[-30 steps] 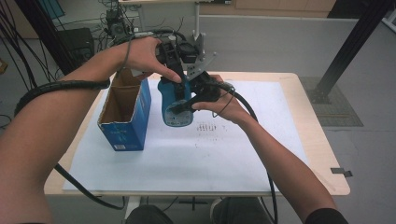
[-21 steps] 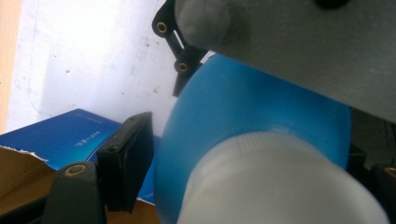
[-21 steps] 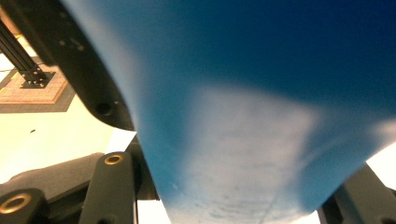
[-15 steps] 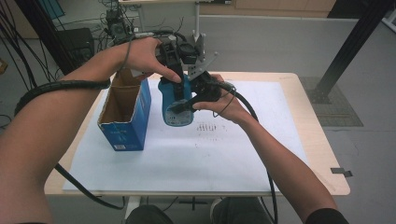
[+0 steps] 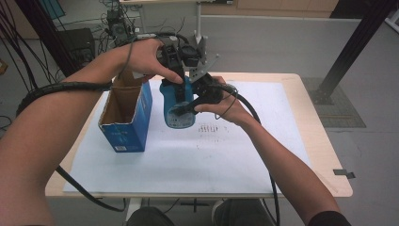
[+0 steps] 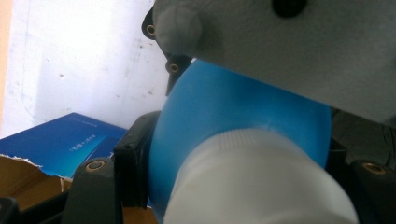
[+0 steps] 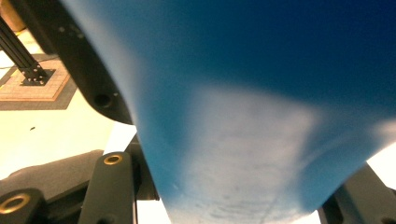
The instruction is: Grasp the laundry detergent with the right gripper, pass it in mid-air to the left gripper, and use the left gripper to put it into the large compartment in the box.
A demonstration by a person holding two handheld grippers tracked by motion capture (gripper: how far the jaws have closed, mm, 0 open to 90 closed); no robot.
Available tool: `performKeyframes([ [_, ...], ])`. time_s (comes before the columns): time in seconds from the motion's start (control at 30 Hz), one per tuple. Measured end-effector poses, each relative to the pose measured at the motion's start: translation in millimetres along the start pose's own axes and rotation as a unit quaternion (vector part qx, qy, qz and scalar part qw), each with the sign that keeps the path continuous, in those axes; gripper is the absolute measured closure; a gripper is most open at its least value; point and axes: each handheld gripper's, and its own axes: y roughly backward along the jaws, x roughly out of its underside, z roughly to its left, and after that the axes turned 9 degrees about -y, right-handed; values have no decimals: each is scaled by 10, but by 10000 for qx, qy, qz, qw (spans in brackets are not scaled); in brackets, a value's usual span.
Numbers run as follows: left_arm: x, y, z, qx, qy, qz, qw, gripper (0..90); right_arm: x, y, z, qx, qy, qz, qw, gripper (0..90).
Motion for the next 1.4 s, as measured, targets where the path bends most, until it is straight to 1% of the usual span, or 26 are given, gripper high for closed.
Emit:
performKeyframes([
  [0.07,-6,2,-1,-8,-1,21,10000,342,3,-3,-6,-11,38,-32,10000,434],
  [0.17,-11,2,-3,-13,12,14,10000,342,6,4,-2,5,-3,-23,10000,433],
  [0.33,-12,-1,-4,-12,1,24,10000,342,8,4,-3,3,0,-21,10000,432],
  [0.4,-12,-6,-3,-4,-10,33,10000,343,11,-2,-9,-7,53,-40,10000,432],
  [0.53,-13,-21,-2,6,-15,42,10000,343,25,-11,-8,-24,32,-35,10000,431],
  [0.57,-13,-23,-4,8,-9,45,10000,343,26,-15,-13,-26,65,-43,10000,431],
  [0.87,-11,-14,-3,-20,-3,35,10000,344,23,-14,-17,-29,47,-66,10000,430],
  [1.07,-9,-30,0,27,6,66,10000,345,29,-26,-16,-42,51,-38,10000,429],
  [1.27,-6,-35,3,22,3,68,10000,345,34,-37,-24,-57,83,-49,9999,428],
  [1.3,-6,-34,1,21,13,68,10000,345,34,-35,-20,-46,50,-39,10000,428],
  [1.4,-7,-29,0,13,10,69,10000,345,33,-34,-22,-50,61,-57,10000,428],
])
